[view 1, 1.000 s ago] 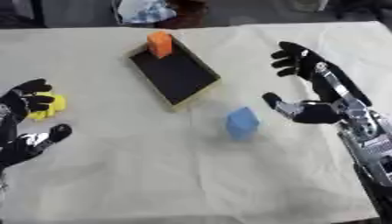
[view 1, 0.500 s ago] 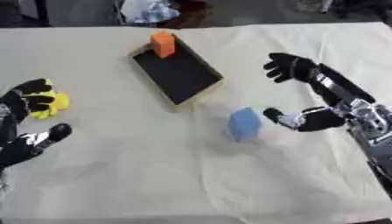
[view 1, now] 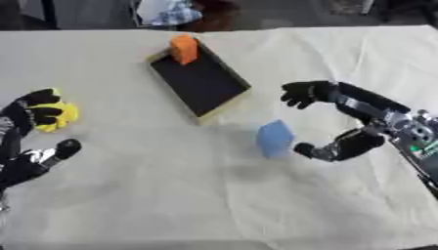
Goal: Pick up objects on the table and place them in the box.
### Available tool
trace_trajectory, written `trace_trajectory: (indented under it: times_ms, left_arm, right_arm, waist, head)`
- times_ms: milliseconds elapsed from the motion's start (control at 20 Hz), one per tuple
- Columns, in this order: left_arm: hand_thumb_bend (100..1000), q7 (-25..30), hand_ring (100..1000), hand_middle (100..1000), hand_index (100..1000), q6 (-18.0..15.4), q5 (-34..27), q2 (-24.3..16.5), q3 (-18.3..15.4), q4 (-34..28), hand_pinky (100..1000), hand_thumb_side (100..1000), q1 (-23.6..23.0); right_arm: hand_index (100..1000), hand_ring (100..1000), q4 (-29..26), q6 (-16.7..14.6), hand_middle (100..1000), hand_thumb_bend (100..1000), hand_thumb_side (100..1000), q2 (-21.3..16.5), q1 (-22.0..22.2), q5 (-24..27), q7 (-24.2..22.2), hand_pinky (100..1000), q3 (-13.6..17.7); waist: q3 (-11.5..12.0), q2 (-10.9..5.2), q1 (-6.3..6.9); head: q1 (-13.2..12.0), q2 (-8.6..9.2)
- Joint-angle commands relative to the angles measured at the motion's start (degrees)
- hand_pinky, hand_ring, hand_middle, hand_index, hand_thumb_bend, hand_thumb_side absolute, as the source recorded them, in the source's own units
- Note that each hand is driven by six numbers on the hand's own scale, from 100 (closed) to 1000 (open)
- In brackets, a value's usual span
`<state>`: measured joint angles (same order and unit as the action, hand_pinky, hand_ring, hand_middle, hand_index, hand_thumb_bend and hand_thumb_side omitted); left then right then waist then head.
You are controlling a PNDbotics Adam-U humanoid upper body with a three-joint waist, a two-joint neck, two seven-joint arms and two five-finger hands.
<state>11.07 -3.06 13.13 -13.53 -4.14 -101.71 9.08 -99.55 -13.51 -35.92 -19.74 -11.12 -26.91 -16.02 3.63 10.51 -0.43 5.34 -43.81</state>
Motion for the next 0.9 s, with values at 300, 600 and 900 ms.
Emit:
trace_trajectory:
  times_ms: [300,600,900]
  left_arm:
    - [957,0.35,745,757,873,-0.14,-0.48,-1.15,0.05,-0.60,769,577,0.30]
    - [952,0.45,745,757,873,-0.12,-0.52,-1.10,0.13,-0.58,769,580,0.24]
    - [949,0.51,746,757,873,-0.13,-0.51,-0.99,0.16,-0.55,769,581,0.23]
  right_arm:
    - [975,836,2.76,-1.43,840,367,156,-1.24,-3.29,-3.57,-2.57,786,-1.88]
    - [972,846,5.61,-2.51,844,366,150,-0.28,-5.01,-7.00,-2.52,801,-2.74]
    - [970,851,7.37,-3.92,846,362,146,0.50,-6.17,-10.86,-1.46,808,-3.00]
  waist:
    - [0.18,-0.79,0.14]
    - [0.27,-0.79,0.15]
    - [0.48,-0.75,0.15]
  head:
    - [0.25,-0.31]
    - [0.40,-0.31]
    - [0.41,-0.31]
